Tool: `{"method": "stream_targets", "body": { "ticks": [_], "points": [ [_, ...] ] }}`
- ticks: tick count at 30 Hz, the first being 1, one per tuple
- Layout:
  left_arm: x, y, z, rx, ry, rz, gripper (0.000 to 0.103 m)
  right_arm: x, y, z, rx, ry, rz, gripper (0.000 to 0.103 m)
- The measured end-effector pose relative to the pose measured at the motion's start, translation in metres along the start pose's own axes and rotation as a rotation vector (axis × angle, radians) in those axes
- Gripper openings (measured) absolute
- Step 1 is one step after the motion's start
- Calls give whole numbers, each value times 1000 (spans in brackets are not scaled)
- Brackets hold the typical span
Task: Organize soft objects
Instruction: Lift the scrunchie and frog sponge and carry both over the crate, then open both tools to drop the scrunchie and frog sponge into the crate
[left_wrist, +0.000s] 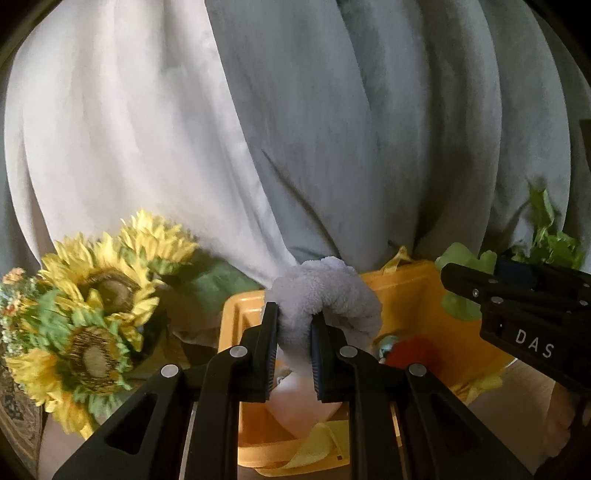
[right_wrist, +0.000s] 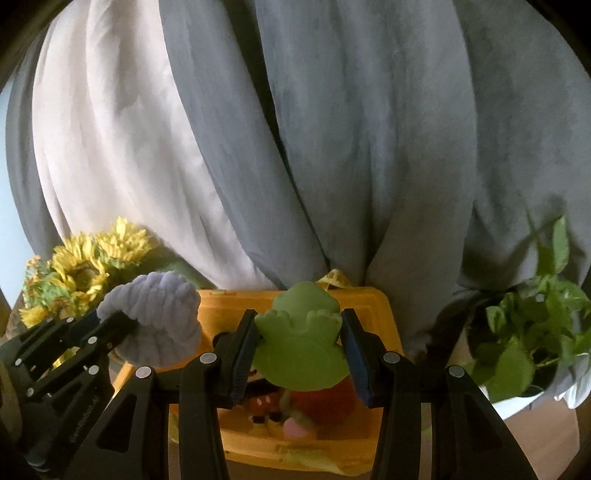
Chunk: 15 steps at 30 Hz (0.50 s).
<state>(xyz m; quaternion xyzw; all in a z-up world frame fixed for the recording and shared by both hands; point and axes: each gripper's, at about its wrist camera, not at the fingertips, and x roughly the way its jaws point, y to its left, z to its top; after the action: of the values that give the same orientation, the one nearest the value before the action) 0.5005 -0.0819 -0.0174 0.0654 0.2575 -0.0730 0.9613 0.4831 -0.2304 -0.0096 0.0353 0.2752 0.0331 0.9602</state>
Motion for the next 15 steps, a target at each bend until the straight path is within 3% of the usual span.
{"method": "stream_targets", "body": {
  "ticks": [15],
  "points": [
    [51, -9, -23, 43, 149, -51, 19, 59, -9, -19, 15, 171, 19, 46]
  ]
}}
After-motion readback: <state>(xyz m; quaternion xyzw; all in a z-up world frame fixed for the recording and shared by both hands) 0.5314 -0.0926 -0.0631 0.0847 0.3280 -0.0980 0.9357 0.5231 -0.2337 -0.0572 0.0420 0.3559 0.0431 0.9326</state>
